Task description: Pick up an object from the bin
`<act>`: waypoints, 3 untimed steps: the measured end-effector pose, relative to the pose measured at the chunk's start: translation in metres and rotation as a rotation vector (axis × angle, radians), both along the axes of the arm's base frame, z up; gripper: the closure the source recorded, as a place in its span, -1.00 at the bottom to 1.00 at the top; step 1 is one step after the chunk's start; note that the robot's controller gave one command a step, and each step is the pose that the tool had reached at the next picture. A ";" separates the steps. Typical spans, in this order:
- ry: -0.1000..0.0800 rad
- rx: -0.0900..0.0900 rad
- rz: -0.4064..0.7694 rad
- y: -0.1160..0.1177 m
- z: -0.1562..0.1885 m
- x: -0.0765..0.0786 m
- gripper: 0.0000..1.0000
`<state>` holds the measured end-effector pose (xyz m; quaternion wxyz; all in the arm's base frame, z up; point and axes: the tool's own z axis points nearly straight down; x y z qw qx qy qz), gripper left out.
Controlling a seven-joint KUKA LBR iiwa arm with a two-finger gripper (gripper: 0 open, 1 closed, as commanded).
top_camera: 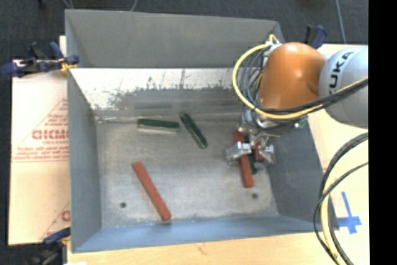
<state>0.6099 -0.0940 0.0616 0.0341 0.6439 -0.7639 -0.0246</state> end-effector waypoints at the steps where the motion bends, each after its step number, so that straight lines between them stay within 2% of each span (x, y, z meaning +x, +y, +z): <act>1: -0.094 0.003 -0.035 -0.006 0.155 -0.002 1.00; 2: -0.086 0.007 -0.036 -0.004 0.151 -0.003 -1.00; 3: -0.092 0.015 0.111 0.013 0.014 0.029 -1.00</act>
Offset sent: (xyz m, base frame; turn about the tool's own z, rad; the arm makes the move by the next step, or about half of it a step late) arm -0.0043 -0.0041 0.1498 0.0298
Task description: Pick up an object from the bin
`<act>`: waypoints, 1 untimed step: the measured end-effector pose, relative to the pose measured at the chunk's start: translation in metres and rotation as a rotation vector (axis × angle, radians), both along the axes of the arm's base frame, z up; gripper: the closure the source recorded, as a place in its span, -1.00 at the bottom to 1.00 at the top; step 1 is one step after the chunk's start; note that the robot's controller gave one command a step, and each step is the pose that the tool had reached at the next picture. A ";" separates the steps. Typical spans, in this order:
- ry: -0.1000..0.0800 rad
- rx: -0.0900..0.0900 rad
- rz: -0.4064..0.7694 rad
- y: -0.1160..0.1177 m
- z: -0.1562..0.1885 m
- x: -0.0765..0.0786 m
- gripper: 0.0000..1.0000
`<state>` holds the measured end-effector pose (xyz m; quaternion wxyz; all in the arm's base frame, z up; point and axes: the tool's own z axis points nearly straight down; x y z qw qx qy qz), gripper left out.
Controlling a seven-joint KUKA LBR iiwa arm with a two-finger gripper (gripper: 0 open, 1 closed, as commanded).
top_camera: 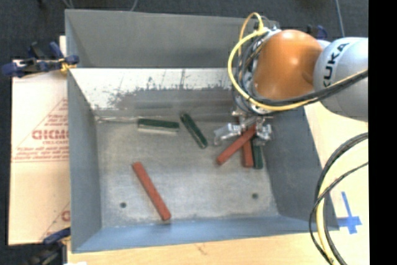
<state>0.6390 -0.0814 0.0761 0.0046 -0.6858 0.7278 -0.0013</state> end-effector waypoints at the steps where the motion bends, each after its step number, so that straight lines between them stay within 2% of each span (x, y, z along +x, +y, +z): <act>1: -0.004 -0.001 -0.007 -0.001 0.004 0.001 1.00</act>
Offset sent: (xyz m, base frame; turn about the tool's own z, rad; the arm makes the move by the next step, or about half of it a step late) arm 0.0000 0.0000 0.0000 0.0000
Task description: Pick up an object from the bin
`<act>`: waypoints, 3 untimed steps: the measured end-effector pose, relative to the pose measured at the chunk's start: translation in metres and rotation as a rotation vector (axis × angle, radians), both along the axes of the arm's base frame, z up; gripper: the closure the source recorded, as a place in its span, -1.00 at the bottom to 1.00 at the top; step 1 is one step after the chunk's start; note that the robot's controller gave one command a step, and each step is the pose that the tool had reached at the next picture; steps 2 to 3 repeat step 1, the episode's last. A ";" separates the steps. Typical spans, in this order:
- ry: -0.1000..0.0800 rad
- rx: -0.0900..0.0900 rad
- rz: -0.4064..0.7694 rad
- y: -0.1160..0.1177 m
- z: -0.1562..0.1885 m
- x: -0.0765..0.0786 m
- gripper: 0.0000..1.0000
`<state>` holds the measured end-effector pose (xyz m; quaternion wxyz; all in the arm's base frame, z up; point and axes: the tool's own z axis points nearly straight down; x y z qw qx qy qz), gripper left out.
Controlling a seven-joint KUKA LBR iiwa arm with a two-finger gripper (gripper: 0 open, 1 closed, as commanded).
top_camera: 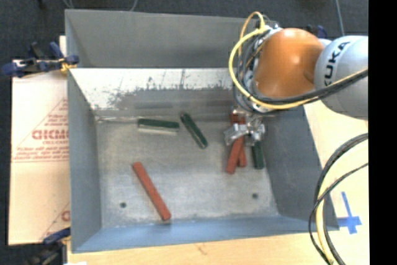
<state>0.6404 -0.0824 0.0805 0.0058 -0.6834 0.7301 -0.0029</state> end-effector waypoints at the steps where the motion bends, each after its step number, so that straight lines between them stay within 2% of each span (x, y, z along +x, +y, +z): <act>1: 0.001 -0.005 0.018 -0.013 0.133 0.005 1.00; 3: 0.001 -0.005 0.018 -0.013 0.133 0.005 1.00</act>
Offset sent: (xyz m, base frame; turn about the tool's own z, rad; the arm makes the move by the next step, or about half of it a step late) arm 0.0023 -0.0116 0.1264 -0.0226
